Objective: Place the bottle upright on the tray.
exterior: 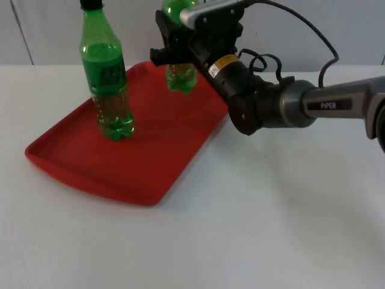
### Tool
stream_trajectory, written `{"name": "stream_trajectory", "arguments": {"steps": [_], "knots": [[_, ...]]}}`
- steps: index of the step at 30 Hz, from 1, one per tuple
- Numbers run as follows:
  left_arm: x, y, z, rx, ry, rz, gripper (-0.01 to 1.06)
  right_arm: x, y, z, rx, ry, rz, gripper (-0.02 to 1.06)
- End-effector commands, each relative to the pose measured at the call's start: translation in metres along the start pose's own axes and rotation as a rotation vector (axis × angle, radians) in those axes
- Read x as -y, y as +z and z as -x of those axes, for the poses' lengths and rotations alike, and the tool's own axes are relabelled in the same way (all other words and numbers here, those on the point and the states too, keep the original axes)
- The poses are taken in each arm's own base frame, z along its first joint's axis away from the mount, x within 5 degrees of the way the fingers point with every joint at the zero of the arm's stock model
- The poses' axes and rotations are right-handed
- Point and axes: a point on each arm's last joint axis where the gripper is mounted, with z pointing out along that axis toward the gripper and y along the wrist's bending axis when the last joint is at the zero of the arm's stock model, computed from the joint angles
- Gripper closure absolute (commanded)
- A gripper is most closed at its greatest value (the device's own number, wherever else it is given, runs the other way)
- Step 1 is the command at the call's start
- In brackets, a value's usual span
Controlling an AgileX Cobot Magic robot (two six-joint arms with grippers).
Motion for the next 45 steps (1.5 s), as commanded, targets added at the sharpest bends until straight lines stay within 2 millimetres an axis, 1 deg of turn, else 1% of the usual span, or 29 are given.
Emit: {"name": "stream_trajectory", "arguments": {"steps": [1, 4, 6, 8, 11, 15, 16, 17, 18, 19, 20, 22, 23, 24, 25, 26, 27, 30, 36, 37, 39, 40, 43, 44, 45], "knots": [[0.0, 0.001, -0.001, 0.001, 0.003, -0.009, 0.0, -0.002, -0.001, -0.004, -0.002, -0.02, 0.006, 1.05], [0.0, 0.001, -0.001, 0.001, 0.003, -0.009, 0.0, -0.002, -0.006, -0.014, -0.01, -0.018, 0.005, 1.05], [0.0, 0.001, -0.001, 0.001, 0.003, -0.009, 0.0, 0.0, -0.011, -0.02, 0.015, 0.0, -0.004, 1.05], [0.0, 0.001, -0.001, 0.001, 0.003, -0.009, 0.0, 0.0, -0.013, -0.022, 0.027, 0.006, -0.009, 1.05], [0.0, 0.001, -0.001, 0.001, 0.003, -0.009, 0.0, 0.003, -0.016, -0.03, 0.013, 0.031, -0.042, 1.05], [0.0, 0.001, -0.001, 0.001, 0.003, -0.009, 0.0, 0.003, -0.016, -0.029, 0.025, 0.031, -0.043, 1.04], [0.0, 0.001, -0.001, 0.001, 0.003, -0.009, 0.0, 0.003, -0.016, -0.029, 0.032, 0.031, -0.043, 1.01], [0.0, 0.001, -0.001, 0.001, 0.003, -0.009, 0.0, 0.002, -0.016, -0.029, 0.032, 0.03, -0.041, 0.96], [0.0, 0.001, -0.001, 0.001, 0.003, -0.009, 0.0, 0.002, -0.016, -0.029, 0.032, 0.03, -0.041, 0.96], [0.0, 0.001, -0.001, 0.001, 0.003, -0.009, 0.0, 0.002, -0.016, -0.029, 0.032, 0.03, -0.041, 0.9], [0.0, 0.001, -0.001, 0.001, 0.003, -0.009, 0.0, 0.002, -0.016, -0.029, 0.032, 0.03, -0.041, 0.81], [0.0, 0.001, -0.001, 0.001, 0.003, -0.009, 0.0, 0.002, -0.016, -0.03, 0.023, 0.026, -0.041, 0.6], [0.0, 0.001, -0.001, 0.001, 0.003, -0.009, 0.0, 0.002, -0.016, -0.03, 0.023, 0.026, -0.041, 0.6], [0.0, 0.001, -0.001, 0.001, 0.003, -0.009, 0.0, 0.002, -0.016, -0.03, 0.015, 0.026, -0.041, 0.47], [0.0, 0.001, -0.001, 0.001, 0.003, -0.009, 0.0, 0.002, -0.016, -0.03, 0.015, 0.026, -0.041, 0.43], [0.0, 0.001, -0.001, 0.001, 0.003, -0.009, 0.0, 0.002, -0.016, -0.03, 0.015, 0.026, -0.041, 0.34], [0.0, 0.001, -0.001, 0.001, 0.003, -0.009, 0.0, 0.002, -0.016, -0.03, 0.015, 0.026, -0.041, 0.31], [0.0, 0.001, -0.001, 0.001, 0.003, -0.009, 0.0, -0.001, -0.016, -0.03, 0.018, 0.028, -0.035, 0.31], [0.0, 0.001, -0.001, 0.001, 0.003, -0.009, 0.0, -0.002, -0.016, -0.028, 0.032, 0.017, -0.026, 0.31], [0.0, 0.001, -0.001, 0.001, 0.003, -0.009, 0.0, -0.003, -0.016, -0.027, 0.044, 0.009, -0.014, 0.28], [0.0, 0.001, -0.001, 0.001, 0.003, -0.009, 0.0, -0.004, -0.016, -0.026, 0.061, -0.001, 0.0, 0.2], [0.0, 0.001, -0.001, 0.001, 0.003, -0.009, 0.0, -0.004, -0.016, -0.026, 0.061, -0.001, 0.0, 0.2], [0.0, 0.001, -0.001, 0.001, 0.003, -0.009, 0.0, -0.005, -0.016, -0.026, 0.063, -0.005, 0.007, 0.03], [0.0, 0.001, -0.001, 0.001, 0.003, -0.009, 0.0, -0.005, -0.016, -0.026, 0.063, -0.005, 0.007, 0.0], [0.0, 0.001, -0.001, 0.001, 0.003, -0.009, 0.0, -0.005, -0.016, -0.026, 0.063, -0.005, 0.007, -0.01]]}}
